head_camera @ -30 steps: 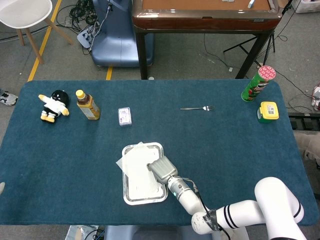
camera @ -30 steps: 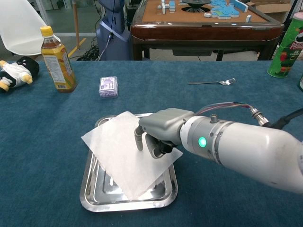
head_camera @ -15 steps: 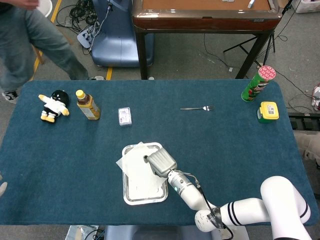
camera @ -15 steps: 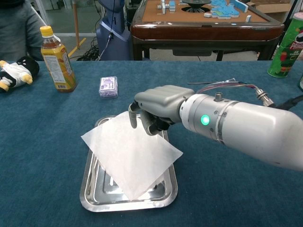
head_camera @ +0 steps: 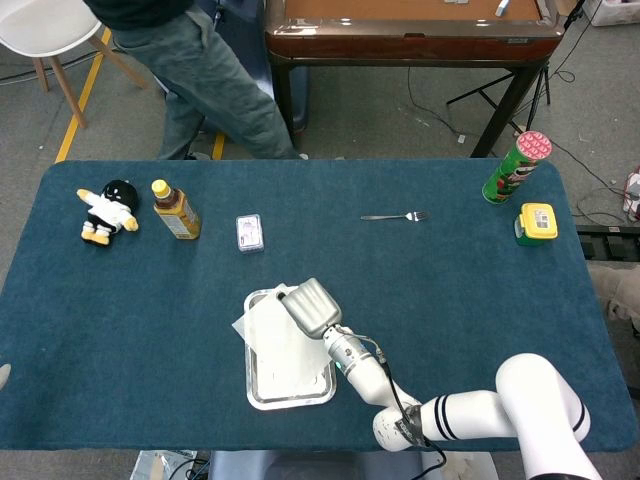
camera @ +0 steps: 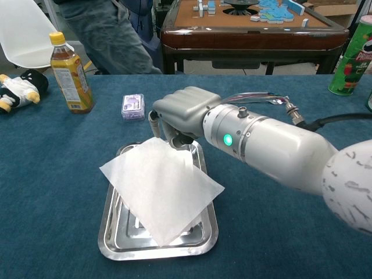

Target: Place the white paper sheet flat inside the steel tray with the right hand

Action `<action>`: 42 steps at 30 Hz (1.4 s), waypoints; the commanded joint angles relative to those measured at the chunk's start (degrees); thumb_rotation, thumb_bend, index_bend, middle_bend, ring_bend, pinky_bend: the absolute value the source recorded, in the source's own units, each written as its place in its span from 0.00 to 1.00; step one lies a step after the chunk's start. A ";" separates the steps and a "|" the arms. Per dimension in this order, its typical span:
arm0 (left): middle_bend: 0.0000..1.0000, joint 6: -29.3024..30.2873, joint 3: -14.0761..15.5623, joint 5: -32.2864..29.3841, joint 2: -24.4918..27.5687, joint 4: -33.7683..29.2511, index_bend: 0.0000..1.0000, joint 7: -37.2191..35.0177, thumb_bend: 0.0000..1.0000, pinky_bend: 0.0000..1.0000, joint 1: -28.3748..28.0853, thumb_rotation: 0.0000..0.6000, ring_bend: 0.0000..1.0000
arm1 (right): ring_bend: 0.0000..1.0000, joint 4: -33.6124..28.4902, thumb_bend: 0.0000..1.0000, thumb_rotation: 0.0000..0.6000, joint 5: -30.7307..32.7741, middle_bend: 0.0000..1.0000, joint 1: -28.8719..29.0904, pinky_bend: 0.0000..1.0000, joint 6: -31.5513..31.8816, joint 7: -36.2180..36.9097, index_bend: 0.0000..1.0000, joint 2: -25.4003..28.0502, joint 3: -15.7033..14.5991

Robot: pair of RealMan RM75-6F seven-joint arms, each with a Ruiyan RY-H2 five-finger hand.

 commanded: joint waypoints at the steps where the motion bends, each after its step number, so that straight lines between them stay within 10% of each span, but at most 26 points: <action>1: 0.45 0.02 -0.02 -0.01 0.04 0.04 0.56 -0.11 0.28 0.55 0.02 1.00 0.39 | 1.00 1.78 1.00 1.00 -0.69 1.00 0.60 1.00 -0.27 -0.96 0.38 -1.36 -0.08; 42: 0.45 0.21 -0.17 -0.03 0.41 0.46 0.56 -1.87 0.28 0.55 0.27 1.00 0.39 | 1.00 12.77 1.00 1.00 5.90 1.00 2.79 1.00 -3.19 -8.49 0.38 -9.66 1.20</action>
